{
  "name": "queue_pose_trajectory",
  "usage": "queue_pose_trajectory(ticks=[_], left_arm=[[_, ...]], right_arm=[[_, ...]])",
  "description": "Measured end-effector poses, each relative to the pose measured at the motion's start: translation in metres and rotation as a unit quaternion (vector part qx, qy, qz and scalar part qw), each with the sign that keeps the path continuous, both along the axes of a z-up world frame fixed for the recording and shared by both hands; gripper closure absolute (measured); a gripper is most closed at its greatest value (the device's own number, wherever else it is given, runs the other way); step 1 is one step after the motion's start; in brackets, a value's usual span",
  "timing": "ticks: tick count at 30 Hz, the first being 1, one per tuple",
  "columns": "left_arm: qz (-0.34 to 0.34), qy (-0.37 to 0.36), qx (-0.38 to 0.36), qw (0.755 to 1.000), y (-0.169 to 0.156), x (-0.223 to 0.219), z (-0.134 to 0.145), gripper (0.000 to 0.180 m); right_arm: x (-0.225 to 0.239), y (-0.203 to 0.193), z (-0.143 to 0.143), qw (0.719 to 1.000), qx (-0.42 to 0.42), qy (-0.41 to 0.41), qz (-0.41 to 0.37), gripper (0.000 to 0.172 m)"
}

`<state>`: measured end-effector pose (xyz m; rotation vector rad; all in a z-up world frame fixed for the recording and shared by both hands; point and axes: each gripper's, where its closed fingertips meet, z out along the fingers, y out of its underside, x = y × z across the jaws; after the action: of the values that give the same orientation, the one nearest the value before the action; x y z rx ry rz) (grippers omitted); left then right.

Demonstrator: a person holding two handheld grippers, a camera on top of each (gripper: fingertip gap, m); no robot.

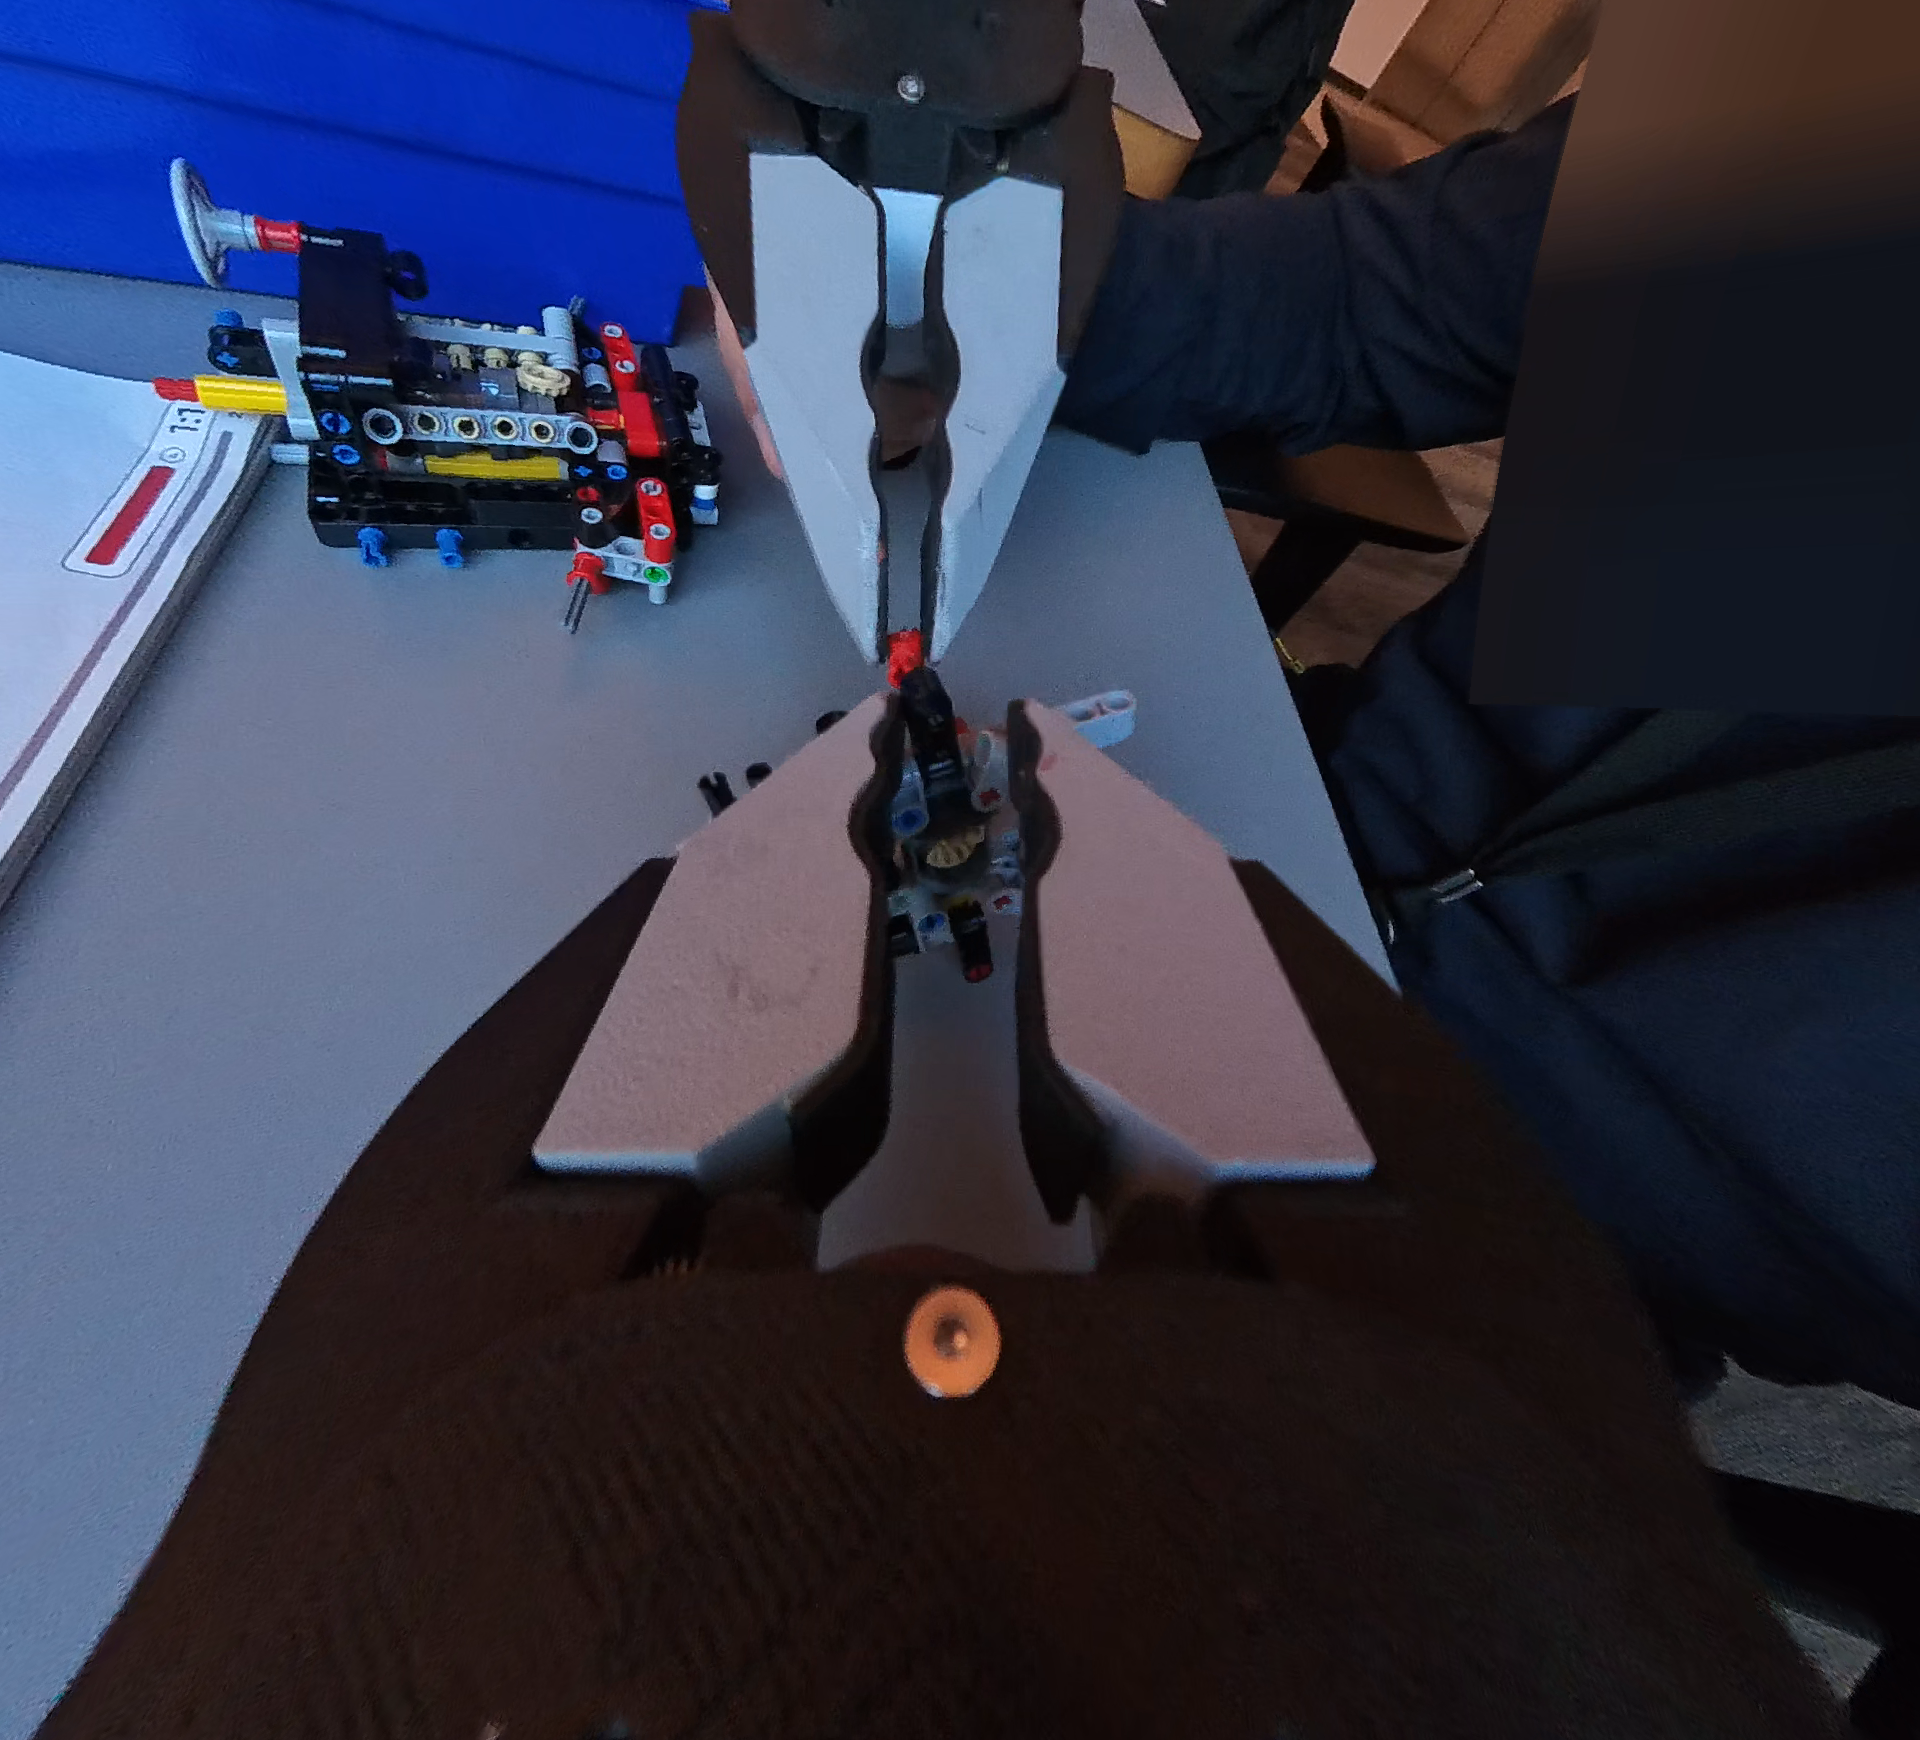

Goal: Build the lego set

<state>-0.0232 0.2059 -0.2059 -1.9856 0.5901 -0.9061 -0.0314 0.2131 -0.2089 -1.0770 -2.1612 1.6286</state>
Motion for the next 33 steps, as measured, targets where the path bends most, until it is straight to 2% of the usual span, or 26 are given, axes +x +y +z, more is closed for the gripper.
queue_pose_trajectory(ticks=[8,14,15,19,33], left_arm=[[0.030,-0.003,-0.031,0.999,0.000,-0.012,-0.001,0.161],[0.047,0.000,-0.030,0.998,0.003,-0.016,-0.001,0.167],[0.051,-0.001,-0.031,0.998,0.003,-0.016,-0.001,0.173],[0.047,-0.014,-0.031,0.998,0.003,-0.015,0.002,0.176],[0.028,0.038,-0.005,0.999,0.004,0.000,-0.007,0.176]], right_arm=[[0.002,-0.001,-0.003,1.000,0.008,-0.002,0.007,0.168],[0.004,-0.004,0.003,1.000,-0.001,0.013,0.015,0.168],[0.004,-0.003,0.003,1.000,0.003,0.015,0.012,0.168],[0.002,-0.004,0.001,1.000,0.006,0.013,0.008,0.168],[0.004,-0.001,0.009,1.000,0.017,0.017,-0.001,0.168]])
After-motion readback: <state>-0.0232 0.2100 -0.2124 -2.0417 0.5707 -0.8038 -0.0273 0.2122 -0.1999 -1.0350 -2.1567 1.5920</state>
